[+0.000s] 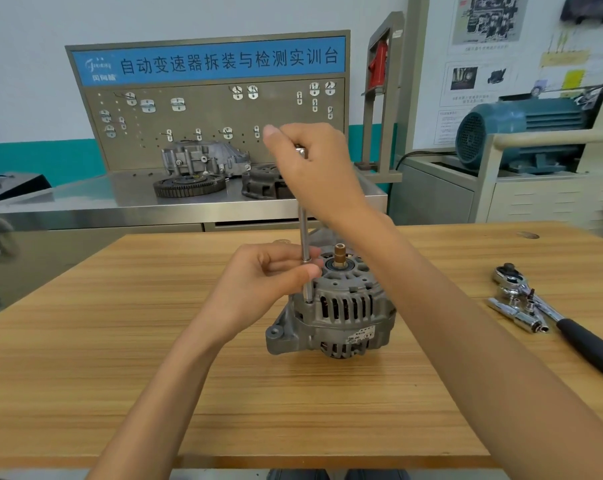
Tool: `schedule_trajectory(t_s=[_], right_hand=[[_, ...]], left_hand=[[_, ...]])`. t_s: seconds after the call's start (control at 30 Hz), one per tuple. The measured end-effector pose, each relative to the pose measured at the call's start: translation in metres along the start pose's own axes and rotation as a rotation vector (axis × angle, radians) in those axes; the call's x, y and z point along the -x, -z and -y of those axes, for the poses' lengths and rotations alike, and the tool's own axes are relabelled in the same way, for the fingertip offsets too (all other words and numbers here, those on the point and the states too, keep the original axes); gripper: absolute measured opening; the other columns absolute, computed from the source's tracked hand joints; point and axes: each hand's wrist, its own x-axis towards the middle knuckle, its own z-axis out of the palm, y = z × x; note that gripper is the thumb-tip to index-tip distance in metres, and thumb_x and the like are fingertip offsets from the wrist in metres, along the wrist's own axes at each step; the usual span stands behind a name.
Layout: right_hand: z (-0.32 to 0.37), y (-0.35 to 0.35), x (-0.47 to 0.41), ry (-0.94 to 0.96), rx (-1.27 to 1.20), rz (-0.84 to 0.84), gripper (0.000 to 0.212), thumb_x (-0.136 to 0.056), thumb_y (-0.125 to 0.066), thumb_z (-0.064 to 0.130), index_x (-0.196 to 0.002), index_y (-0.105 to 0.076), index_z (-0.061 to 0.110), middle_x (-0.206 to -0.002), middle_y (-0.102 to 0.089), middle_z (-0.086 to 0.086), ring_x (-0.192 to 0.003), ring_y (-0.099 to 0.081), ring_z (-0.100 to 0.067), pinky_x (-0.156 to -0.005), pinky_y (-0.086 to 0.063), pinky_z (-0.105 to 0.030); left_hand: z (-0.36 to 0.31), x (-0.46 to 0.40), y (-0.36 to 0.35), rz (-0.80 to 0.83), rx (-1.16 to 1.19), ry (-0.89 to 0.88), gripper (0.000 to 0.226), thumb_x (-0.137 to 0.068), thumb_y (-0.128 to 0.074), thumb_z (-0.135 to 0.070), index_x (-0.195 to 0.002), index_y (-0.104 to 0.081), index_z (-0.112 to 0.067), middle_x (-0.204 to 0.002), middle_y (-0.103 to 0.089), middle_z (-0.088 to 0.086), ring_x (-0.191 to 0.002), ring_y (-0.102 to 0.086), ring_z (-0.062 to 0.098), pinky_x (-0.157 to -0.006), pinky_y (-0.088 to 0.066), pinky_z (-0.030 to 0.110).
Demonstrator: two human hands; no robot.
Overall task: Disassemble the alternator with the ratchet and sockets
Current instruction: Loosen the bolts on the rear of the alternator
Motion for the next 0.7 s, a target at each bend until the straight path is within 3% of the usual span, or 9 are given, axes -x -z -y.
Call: schedule_trajectory(t_s=[0.1, 0.17, 0.23, 0.33, 0.37, 0.47, 0.57, 0.7], right_hand=[[-0.001, 0.002, 0.001, -0.057, -0.198, 0.079, 0.047, -0.098, -0.044, 0.009, -0.052, -0.039, 0.011, -0.049, -0.031, 0.000, -0.050, -0.032, -0.012, -0.056, -0.029, -0.024], [-0.001, 0.004, 0.001, -0.058, -0.188, 0.056, 0.049, -0.098, -0.044, 0.008, -0.050, -0.036, 0.014, -0.048, -0.030, 0.002, -0.049, -0.031, -0.011, -0.056, -0.028, -0.024], [0.002, 0.002, 0.002, -0.011, 0.086, 0.026, 0.049, -0.098, -0.044, 0.014, -0.051, -0.032, 0.019, -0.047, -0.028, 0.007, -0.048, -0.030, -0.009, -0.058, -0.026, -0.024], [0.011, -0.008, 0.008, -0.007, 0.821, -0.107, 0.035, -0.099, -0.032, 0.028, -0.066, -0.042, 0.020, -0.060, -0.042, 0.006, -0.065, -0.042, -0.017, -0.074, -0.030, -0.033], [0.014, -0.009, 0.010, 0.001, 0.858, -0.155, 0.034, -0.099, -0.030, 0.030, -0.069, -0.043, 0.021, -0.064, -0.044, 0.005, -0.068, -0.043, -0.018, -0.078, -0.030, -0.034], [0.011, -0.007, 0.006, -0.015, 0.550, -0.081, 0.043, -0.099, -0.039, 0.024, -0.056, -0.036, 0.018, -0.053, -0.039, 0.007, -0.057, -0.041, -0.014, -0.071, -0.033, -0.028], [0.005, -0.002, -0.001, -0.035, 0.137, 0.009, 0.051, -0.097, -0.046, 0.014, -0.049, -0.031, 0.017, -0.044, -0.028, 0.008, -0.044, -0.030, -0.008, -0.056, -0.027, -0.017], [0.005, -0.002, 0.000, -0.082, -0.062, 0.075, 0.046, -0.098, -0.045, 0.012, -0.053, -0.045, 0.001, -0.052, -0.035, -0.009, -0.053, -0.034, -0.015, -0.060, -0.031, -0.027]], left_hand=[[0.000, 0.000, -0.001, 0.000, 0.020, 0.012, 0.019, -0.083, -0.068, -0.009, -0.092, -0.071, -0.025, -0.089, -0.076, 0.000, -0.092, -0.071, 0.013, -0.078, -0.057, 0.023], [0.001, -0.001, -0.003, -0.031, 0.014, 0.008, 0.017, -0.082, -0.069, -0.009, -0.089, -0.072, -0.024, -0.085, -0.076, 0.001, -0.088, -0.072, 0.013, -0.074, -0.057, 0.022], [0.002, 0.000, -0.004, -0.065, 0.021, 0.003, 0.016, -0.081, -0.070, -0.007, -0.087, -0.073, -0.022, -0.081, -0.076, 0.002, -0.082, -0.071, 0.013, -0.072, -0.058, 0.022], [0.006, 0.000, -0.007, -0.119, 0.032, -0.009, 0.016, -0.078, -0.072, -0.007, -0.084, -0.073, -0.022, -0.076, -0.075, 0.002, -0.074, -0.070, 0.010, -0.070, -0.059, 0.022], [0.006, 0.000, -0.008, -0.128, 0.032, -0.017, 0.016, -0.078, -0.072, -0.007, -0.084, -0.073, -0.022, -0.075, -0.075, 0.002, -0.073, -0.069, 0.010, -0.069, -0.059, 0.023], [0.006, 0.000, -0.006, -0.117, 0.032, -0.021, 0.016, -0.079, -0.071, -0.008, -0.089, -0.073, -0.020, -0.083, -0.075, 0.008, -0.085, -0.070, 0.019, -0.077, -0.058, 0.028], [0.004, 0.000, -0.002, -0.021, 0.041, -0.001, 0.023, -0.083, -0.068, -0.007, -0.100, -0.070, -0.022, -0.094, -0.076, -0.001, -0.097, -0.070, 0.013, -0.082, -0.057, 0.023], [0.002, 0.000, -0.001, 0.018, 0.045, 0.015, 0.021, -0.085, -0.065, -0.007, -0.095, -0.071, -0.025, -0.095, -0.075, -0.003, -0.098, -0.070, 0.013, -0.088, -0.055, 0.031]])
